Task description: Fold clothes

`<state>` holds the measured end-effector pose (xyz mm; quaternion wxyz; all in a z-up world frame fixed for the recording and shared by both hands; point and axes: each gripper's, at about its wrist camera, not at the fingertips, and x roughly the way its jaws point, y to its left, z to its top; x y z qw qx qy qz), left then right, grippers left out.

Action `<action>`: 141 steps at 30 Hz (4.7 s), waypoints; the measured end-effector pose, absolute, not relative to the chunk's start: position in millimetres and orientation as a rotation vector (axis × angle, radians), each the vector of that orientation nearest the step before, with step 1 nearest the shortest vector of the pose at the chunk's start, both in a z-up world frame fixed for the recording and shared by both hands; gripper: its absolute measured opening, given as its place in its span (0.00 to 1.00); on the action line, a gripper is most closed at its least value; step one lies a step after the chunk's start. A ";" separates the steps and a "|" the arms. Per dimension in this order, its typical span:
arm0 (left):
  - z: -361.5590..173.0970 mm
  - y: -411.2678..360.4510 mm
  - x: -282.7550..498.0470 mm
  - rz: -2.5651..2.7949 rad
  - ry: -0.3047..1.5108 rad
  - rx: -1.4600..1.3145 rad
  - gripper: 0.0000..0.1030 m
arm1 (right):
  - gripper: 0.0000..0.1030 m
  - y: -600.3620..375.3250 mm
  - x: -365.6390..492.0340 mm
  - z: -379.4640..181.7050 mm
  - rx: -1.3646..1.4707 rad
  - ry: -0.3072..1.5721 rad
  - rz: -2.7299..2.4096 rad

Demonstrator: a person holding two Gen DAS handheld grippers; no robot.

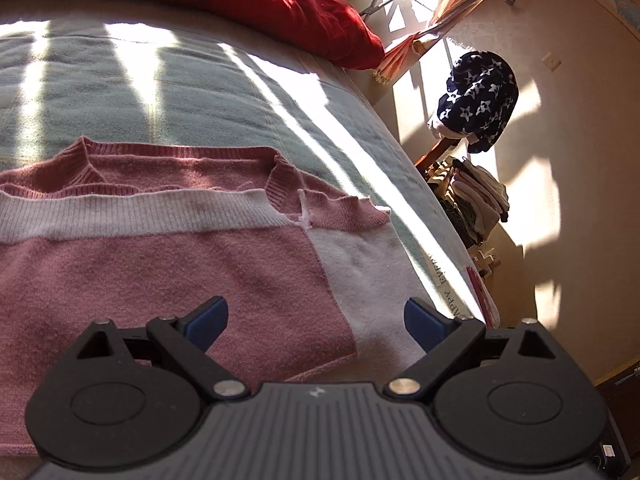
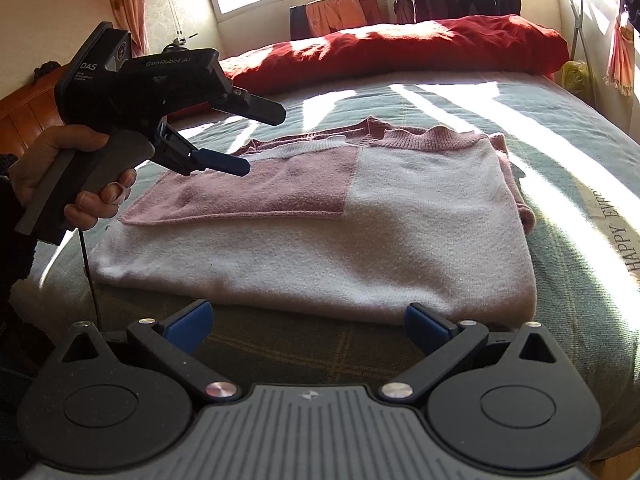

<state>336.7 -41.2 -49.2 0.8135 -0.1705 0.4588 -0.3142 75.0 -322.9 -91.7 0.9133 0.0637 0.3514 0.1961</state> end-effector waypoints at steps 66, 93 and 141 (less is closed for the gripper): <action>-93.2 32.0 217.9 -0.471 0.820 -0.548 0.99 | 1.00 -314.6 102.1 -114.8 0.112 0.737 0.349; -99.8 178.5 322.6 -0.439 0.996 -0.691 0.74 | 1.00 -289.9 99.3 -77.8 0.052 0.750 0.375; -136.3 160.4 370.8 -0.662 1.119 -0.739 0.28 | 1.00 -258.2 116.1 -78.6 0.017 0.768 0.386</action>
